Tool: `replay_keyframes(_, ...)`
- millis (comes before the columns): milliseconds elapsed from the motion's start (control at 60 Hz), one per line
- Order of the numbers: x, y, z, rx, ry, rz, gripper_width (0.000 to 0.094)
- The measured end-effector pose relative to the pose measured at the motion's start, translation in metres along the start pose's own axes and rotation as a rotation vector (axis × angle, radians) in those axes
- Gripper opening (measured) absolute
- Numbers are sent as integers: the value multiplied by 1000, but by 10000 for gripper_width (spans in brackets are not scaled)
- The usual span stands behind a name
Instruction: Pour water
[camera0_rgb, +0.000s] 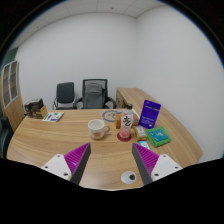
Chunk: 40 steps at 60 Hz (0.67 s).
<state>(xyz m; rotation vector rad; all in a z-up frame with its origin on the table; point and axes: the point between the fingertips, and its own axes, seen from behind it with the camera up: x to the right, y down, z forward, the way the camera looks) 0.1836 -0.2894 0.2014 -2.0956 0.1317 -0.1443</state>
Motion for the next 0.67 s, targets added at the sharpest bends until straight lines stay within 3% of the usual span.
replay_keyframes(250, -23, 12, -82, -6, -11, 22, 863)
replay_keyframes(667, -25, 10, -116, 10, -2, 2, 858)
